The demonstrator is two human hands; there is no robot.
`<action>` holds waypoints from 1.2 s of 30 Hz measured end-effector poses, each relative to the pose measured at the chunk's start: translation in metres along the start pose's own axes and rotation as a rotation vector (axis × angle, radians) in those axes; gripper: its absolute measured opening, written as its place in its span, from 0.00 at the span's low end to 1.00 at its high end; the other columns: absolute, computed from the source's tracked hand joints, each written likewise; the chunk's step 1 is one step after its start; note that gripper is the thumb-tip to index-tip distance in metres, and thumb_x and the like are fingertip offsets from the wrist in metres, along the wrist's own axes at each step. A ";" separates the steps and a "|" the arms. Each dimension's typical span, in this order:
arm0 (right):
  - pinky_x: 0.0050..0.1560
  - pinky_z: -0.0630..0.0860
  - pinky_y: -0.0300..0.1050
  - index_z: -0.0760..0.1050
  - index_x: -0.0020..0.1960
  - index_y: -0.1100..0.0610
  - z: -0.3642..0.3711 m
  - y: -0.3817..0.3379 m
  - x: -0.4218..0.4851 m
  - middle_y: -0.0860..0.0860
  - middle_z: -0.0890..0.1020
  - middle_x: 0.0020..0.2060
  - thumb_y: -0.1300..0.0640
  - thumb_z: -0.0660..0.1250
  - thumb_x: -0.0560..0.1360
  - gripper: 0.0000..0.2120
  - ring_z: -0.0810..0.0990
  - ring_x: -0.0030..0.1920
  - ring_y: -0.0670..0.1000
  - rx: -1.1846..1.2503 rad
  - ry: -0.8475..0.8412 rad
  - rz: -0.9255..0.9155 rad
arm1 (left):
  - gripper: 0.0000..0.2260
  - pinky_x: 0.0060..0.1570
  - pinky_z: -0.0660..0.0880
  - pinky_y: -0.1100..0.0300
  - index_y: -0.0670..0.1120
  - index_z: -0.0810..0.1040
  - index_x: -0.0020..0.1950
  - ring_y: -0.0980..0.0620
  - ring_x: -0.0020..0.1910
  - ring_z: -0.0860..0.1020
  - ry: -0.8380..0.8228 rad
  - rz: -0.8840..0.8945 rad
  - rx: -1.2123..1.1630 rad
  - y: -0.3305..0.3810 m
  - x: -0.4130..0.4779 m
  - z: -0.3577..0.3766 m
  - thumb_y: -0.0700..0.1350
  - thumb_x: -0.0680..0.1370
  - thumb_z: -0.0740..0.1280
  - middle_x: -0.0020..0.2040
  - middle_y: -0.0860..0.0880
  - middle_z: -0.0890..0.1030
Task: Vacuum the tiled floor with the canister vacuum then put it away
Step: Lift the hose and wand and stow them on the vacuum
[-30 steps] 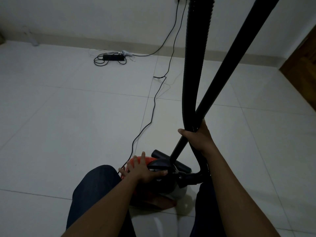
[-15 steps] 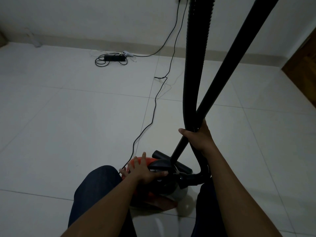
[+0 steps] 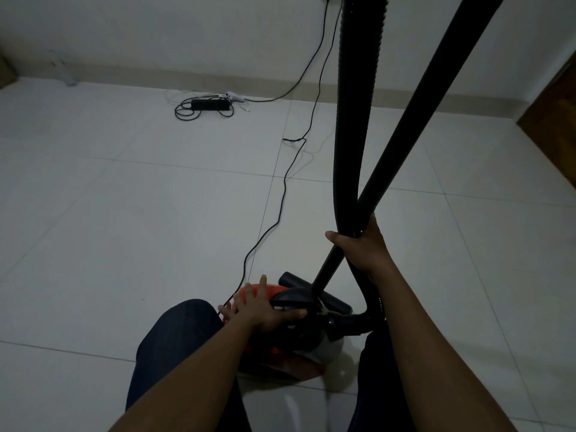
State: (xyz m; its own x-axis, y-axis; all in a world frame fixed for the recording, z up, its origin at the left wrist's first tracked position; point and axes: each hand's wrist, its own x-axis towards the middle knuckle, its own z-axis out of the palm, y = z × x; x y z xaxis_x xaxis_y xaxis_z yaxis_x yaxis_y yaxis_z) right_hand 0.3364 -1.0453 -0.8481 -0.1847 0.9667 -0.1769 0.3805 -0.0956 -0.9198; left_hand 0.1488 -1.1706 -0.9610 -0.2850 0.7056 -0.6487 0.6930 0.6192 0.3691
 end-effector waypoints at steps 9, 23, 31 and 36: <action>0.43 0.68 0.37 0.61 0.62 0.41 0.000 0.001 0.001 0.34 0.72 0.48 0.53 0.76 0.72 0.28 0.72 0.46 0.35 0.000 0.000 -0.002 | 0.64 0.70 0.36 0.27 0.58 0.35 0.80 0.37 0.80 0.39 0.003 -0.004 -0.005 -0.001 0.002 0.001 0.83 0.56 0.63 0.82 0.43 0.39; 0.46 0.68 0.39 0.61 0.62 0.41 0.001 0.007 0.005 0.34 0.72 0.48 0.53 0.76 0.72 0.28 0.72 0.46 0.34 0.009 -0.010 -0.027 | 0.65 0.70 0.35 0.27 0.58 0.34 0.80 0.37 0.79 0.38 0.003 -0.005 0.002 -0.004 0.005 0.003 0.85 0.53 0.61 0.82 0.43 0.38; 0.43 0.70 0.35 0.65 0.62 0.45 0.006 0.012 0.008 0.38 0.76 0.50 0.51 0.79 0.69 0.29 0.76 0.49 0.37 0.022 0.012 -0.071 | 0.59 0.70 0.37 0.26 0.60 0.42 0.80 0.37 0.80 0.44 0.038 0.043 0.114 0.001 0.005 0.004 0.85 0.57 0.56 0.82 0.44 0.46; 0.44 0.76 0.36 0.69 0.59 0.53 0.009 0.018 0.012 0.48 0.78 0.49 0.50 0.84 0.61 0.33 0.80 0.49 0.45 0.072 0.032 -0.145 | 0.24 0.64 0.73 0.49 0.57 0.73 0.68 0.50 0.61 0.76 0.091 0.395 0.170 0.021 0.010 0.006 0.67 0.77 0.62 0.64 0.51 0.78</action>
State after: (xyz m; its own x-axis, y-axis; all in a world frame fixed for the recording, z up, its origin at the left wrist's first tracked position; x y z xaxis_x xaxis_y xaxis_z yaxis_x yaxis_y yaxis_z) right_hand 0.3325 -1.0375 -0.8696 -0.2038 0.9785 -0.0306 0.2855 0.0295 -0.9579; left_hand 0.1644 -1.1523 -0.9638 -0.0279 0.9090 -0.4159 0.8572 0.2358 0.4578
